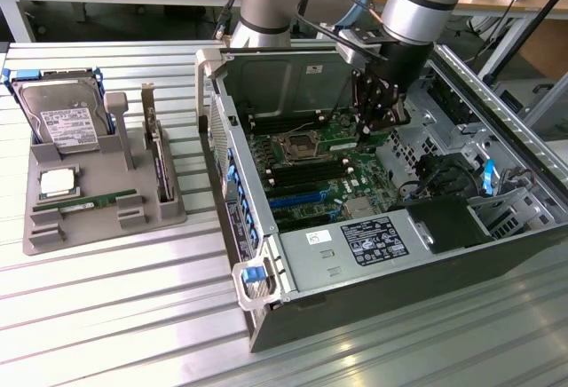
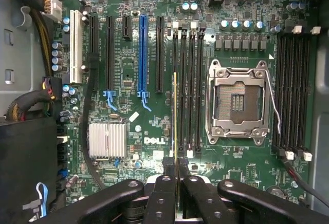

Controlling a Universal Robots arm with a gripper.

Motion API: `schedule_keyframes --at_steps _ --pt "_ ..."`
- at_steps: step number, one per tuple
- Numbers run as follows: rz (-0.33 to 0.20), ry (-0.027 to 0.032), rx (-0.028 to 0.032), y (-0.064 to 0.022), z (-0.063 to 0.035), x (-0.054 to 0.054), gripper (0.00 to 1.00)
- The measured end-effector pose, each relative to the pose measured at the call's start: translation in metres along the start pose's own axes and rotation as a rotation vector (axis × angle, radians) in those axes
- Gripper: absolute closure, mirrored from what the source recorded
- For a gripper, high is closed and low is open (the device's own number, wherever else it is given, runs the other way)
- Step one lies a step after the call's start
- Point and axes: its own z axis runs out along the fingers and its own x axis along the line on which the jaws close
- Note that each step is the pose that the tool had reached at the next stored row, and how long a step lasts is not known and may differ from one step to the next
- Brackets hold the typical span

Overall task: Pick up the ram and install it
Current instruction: 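Insert the ram into the slot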

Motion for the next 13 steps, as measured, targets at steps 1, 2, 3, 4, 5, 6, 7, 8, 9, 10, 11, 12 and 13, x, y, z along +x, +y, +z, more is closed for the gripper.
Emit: schedule_keyframes --at_steps 1,2,3,4,5,6,7,8,9,10,11,12,13 --pt "0.000 0.0001 0.0000 0.0000 0.0003 0.0000 0.88" --pt "0.000 0.0000 0.0000 0.0000 0.0007 0.0000 0.88" --pt "0.000 0.0002 0.0000 0.0000 0.0011 0.0000 0.88" --pt "0.000 0.0001 0.0000 0.0000 0.0015 -0.0001 0.88" --pt "0.000 0.0001 0.0000 0.0000 0.0017 -0.0001 0.88" --pt "0.000 0.0001 -0.0001 0.0000 0.0018 -0.0001 0.88" --pt "0.000 0.0001 0.0000 0.0000 0.0022 -0.0001 0.88" --pt "0.000 0.0001 -0.0001 -0.0001 0.0025 -0.0001 0.88" --pt "0.000 0.0001 0.0000 -0.0001 0.0031 -0.0001 0.88" --pt "0.000 0.0001 0.0000 -0.0001 0.0034 -0.0002 0.88" --pt "0.000 0.0001 -0.0001 -0.0001 0.0038 -0.0002 0.88" --pt "0.000 0.0001 -0.0001 -0.0001 0.0042 -0.0002 0.88" --pt "0.000 0.0001 0.0000 -0.0001 0.0046 -0.0002 0.88"
